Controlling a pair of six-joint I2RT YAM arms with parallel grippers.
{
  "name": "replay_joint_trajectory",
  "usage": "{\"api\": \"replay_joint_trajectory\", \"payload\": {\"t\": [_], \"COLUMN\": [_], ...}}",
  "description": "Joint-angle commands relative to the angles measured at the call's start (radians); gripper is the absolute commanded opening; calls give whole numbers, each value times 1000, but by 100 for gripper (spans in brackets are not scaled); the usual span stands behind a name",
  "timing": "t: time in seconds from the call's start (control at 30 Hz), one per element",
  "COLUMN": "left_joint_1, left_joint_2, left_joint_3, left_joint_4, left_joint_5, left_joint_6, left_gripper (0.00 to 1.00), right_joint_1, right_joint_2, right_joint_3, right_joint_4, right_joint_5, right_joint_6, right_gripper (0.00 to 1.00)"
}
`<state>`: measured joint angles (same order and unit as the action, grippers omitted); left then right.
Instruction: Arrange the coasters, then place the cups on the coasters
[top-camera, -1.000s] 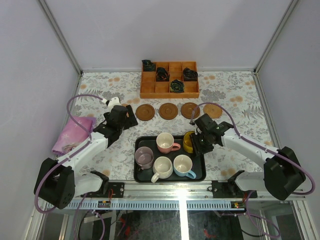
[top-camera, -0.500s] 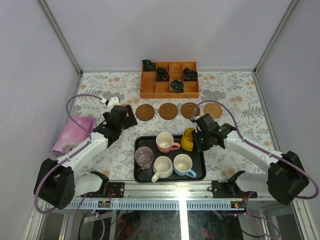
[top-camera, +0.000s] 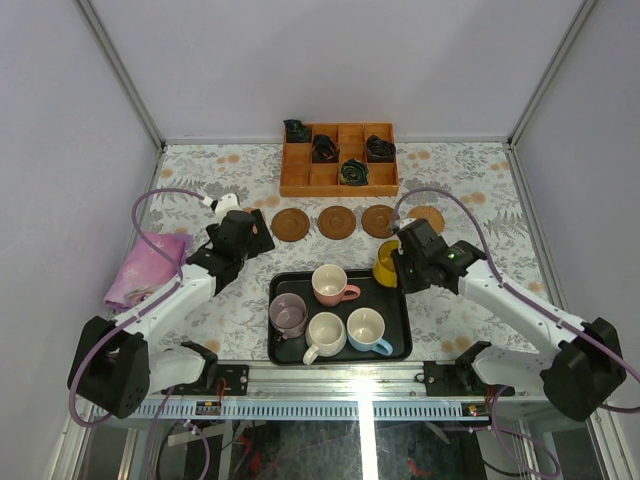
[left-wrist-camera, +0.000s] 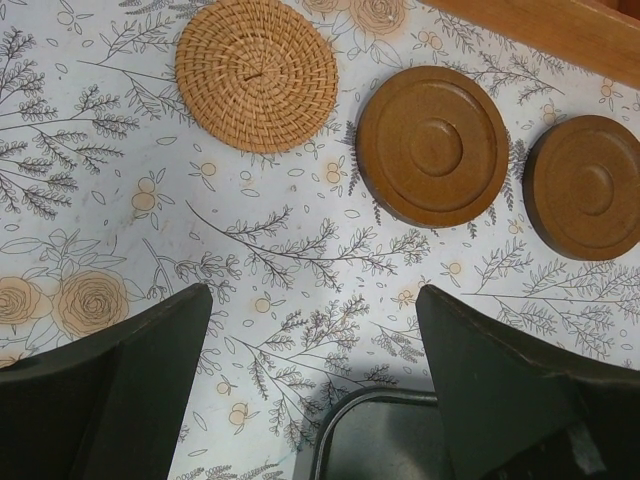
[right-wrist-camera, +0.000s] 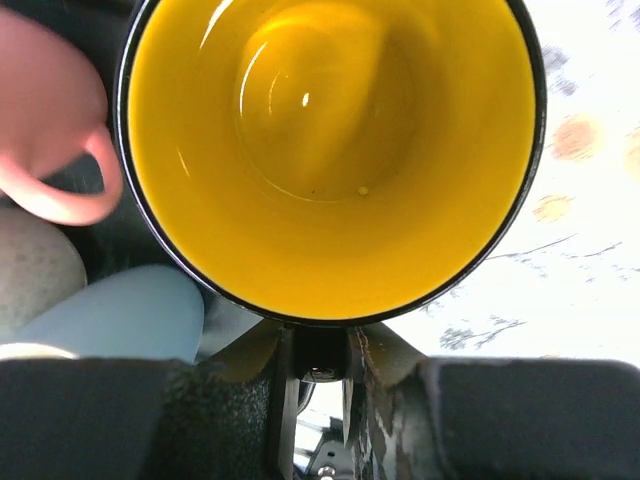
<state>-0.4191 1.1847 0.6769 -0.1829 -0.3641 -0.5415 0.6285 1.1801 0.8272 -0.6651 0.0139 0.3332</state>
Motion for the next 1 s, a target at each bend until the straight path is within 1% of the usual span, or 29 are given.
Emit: {"api": "replay_joint_trajectory", "payload": {"t": [0.0,0.13,0.2,0.27,0.33,0.4,0.5,0.67,0.77,0.97], "left_joint_1": [-1,-1,-1,1,4,9,11,13,12,19], "left_joint_2": [10,25,34,43,56,74,104,134,138,155], "left_joint_3": [5,20,27,35,41,51,70,97,102,117], "left_joint_4": [51,70,85,105,128,144,157,161,163,157], "left_joint_5": [-29,-30,-30,-25,-16,0,26,37,36,38], "left_joint_6": [17,37,54,69,78,76,70,61,64,80], "left_gripper": [84,84,84,84,84,84,84,84,84,84], "right_joint_1": [0,-1,-8,-44,-130,-237,-333,-389,-404,-420], "right_joint_2": [-65,-22,5,24,36,52,105,229,270,343], "right_joint_3": [129,158,157,146,137,140,181,280,285,285], "right_joint_4": [36,64,106,175,252,314,348,317,347,400], "right_joint_5": [178,289,332,361,331,250,211,211,183,181], "right_joint_6": [-43,-131,-185,-238,-262,-258,-256,-238,-216,-205], "right_gripper": [0,0,0,0,0,0,0,0,0,0]}}
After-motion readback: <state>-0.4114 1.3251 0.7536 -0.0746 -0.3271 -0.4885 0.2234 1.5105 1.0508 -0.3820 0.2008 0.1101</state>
